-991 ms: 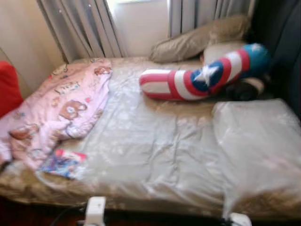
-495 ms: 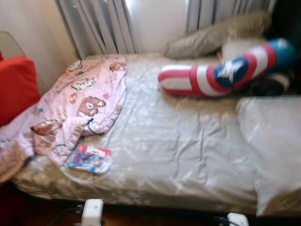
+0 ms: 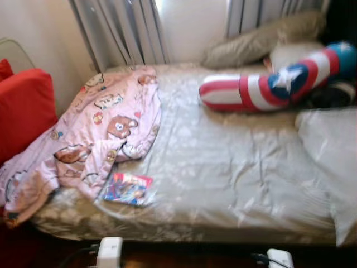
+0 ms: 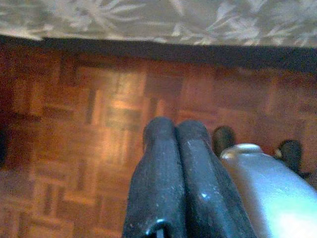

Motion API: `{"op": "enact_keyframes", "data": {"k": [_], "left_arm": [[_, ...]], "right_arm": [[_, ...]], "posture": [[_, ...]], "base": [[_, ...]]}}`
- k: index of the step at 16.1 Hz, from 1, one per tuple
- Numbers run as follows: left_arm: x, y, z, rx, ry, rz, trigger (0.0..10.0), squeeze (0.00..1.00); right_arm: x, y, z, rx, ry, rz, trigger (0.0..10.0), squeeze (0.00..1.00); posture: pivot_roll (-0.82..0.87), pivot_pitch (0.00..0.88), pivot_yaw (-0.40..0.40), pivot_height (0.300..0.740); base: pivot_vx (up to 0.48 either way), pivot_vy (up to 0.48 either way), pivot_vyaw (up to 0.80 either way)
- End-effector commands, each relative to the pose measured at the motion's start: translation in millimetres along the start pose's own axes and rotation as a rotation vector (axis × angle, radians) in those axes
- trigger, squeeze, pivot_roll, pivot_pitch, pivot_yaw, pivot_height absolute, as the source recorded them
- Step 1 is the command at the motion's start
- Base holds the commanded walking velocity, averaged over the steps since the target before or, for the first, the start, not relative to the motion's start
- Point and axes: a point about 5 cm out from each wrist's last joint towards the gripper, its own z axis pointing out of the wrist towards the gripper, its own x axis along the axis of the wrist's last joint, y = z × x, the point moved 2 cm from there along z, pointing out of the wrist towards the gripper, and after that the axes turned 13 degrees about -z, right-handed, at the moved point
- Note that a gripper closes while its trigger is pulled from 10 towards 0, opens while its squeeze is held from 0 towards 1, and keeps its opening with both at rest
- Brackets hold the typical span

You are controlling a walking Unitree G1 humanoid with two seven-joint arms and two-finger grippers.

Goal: Clean up the room

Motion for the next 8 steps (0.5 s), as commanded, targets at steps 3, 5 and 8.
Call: {"op": "enact_keyframes", "data": {"k": [3,5,8], "left_arm": [[2.6,-9.1,-0.8,0.031,0.010,-0.024,10.0,0.00],[1.3,-10.6,-1.1,0.038,0.008,-0.033,10.0,0.00],[2.0,-9.5,-0.8,0.041,0.010,-0.041,10.0,0.00]], "right_arm": [[16.3,-2.1,1.6,0.003,0.041,0.002,10.0,0.00],[17.8,-1.7,1.7,0.004,0.044,-0.008,10.0,0.00],[18.8,-1.5,1.8,0.005,0.046,-0.017,10.0,0.00]], "posture": [[-0.03,0.000,0.047,0.740],[-0.02,0.000,0.038,0.740],[-0.02,0.000,0.026,0.740]], "base": [[0.000,0.398,0.00],[0.000,0.398,0.00],[0.000,0.399,0.00]]}}
